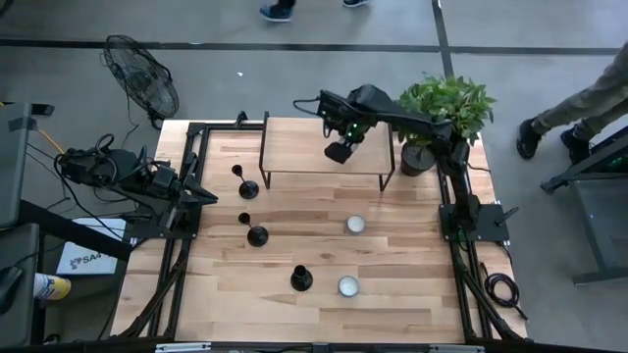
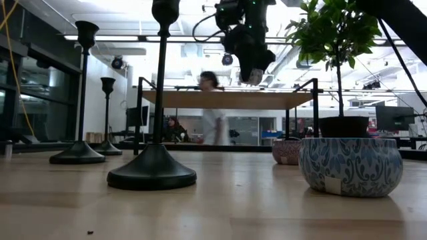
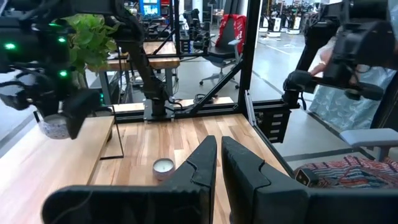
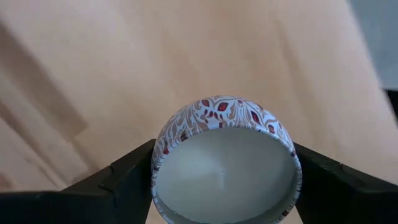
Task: Pick & Place candle stick holders
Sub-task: Put the red scented candle on the shelf
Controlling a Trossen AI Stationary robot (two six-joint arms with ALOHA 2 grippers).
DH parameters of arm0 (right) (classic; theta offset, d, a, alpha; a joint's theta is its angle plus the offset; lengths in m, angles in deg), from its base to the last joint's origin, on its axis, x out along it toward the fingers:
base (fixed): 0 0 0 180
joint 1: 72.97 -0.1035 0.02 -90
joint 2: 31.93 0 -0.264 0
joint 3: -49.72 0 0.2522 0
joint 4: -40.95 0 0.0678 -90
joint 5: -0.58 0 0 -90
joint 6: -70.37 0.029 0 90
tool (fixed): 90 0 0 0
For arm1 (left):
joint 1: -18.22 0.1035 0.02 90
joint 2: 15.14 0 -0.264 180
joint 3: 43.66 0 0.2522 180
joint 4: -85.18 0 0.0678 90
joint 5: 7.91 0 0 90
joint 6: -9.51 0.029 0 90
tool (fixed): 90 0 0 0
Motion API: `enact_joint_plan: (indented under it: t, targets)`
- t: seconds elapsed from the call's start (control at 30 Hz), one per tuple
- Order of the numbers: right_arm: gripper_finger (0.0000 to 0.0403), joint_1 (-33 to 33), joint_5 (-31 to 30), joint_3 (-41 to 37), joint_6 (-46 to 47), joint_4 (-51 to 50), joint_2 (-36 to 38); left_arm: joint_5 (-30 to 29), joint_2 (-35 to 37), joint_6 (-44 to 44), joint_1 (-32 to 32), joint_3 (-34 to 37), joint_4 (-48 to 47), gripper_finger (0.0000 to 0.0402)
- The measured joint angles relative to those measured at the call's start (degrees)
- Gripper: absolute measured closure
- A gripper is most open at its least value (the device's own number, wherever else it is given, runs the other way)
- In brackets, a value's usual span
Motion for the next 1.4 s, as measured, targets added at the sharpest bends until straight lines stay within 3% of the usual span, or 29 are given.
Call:
enact_joint_plan:
  t: [0.17, 0.3, 0.7, 1.13, 1.4]
  targets:
    - [0.0107, -3.04, -1.6, -5.28, -5.13, 2.13, 0.02, -0.02, -0.01, 0.02, 0.02, 0.0, 0.0, 0.0376]
    - [0.0107, -3.45, -4.09, -8.02, -3.55, 2.87, 0.16, -0.01, 0.0, 0.0, 0.01, 0.0, 0.0, 0.0376]
    - [0.0107, -0.01, 1.06, -8.5, 3.33, 1.53, 0.95, 0.0, -0.01, 0.01, 0.02, 0.0, 0.0, 0.0376]
    - [0.0106, 1.14, 4.92, -8.5, 2.35, 2.66, 1.02, 0.0, -0.01, 0.0, 0.02, 0.0, 0.0, 0.0376]
    - [0.0064, 0.01, 0.45, -8.47, 0.91, 3.3, 1.11, -0.01, -0.01, 0.01, 0.02, 0.0, 0.0, 0.0376]
